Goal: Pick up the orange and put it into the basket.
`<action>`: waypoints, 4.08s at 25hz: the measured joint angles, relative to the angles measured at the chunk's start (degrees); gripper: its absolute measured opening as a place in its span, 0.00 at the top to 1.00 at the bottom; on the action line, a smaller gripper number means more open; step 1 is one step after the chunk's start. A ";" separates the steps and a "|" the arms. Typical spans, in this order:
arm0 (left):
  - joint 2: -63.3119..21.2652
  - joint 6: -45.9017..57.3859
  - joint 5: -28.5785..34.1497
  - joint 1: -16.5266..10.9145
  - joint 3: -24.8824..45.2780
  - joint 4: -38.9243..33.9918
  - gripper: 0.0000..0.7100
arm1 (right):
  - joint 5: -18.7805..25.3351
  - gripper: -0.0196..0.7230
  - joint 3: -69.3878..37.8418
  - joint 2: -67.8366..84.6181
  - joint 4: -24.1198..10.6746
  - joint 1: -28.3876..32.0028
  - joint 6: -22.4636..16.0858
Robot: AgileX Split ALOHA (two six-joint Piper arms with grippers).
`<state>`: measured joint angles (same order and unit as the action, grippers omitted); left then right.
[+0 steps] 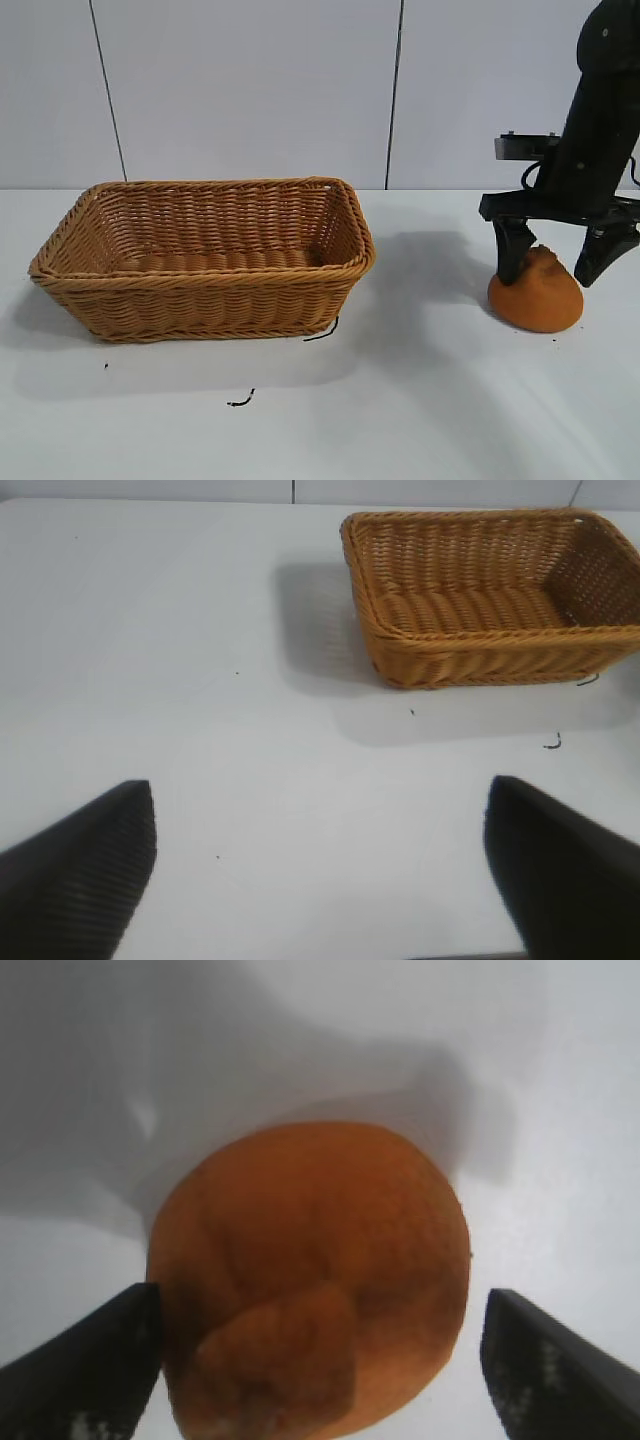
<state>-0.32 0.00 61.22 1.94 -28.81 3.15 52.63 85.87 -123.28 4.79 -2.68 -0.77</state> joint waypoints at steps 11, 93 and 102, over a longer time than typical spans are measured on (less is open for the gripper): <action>0.00 0.00 0.14 0.00 0.00 0.00 0.10 | -0.06 0.90 0.26 0.00 0.92 0.00 -0.17; 0.00 0.00 0.01 0.00 0.00 0.00 0.10 | 16.32 0.11 46.50 -6.05 -8.11 -8.28 -5.71; 0.00 0.00 0.01 0.00 0.00 0.00 0.10 | 16.91 0.11 46.50 -6.05 -5.56 -0.51 -6.07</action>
<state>-0.32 0.00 61.23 1.94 -28.81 3.15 69.54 132.37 -129.33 -0.77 -3.19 -6.84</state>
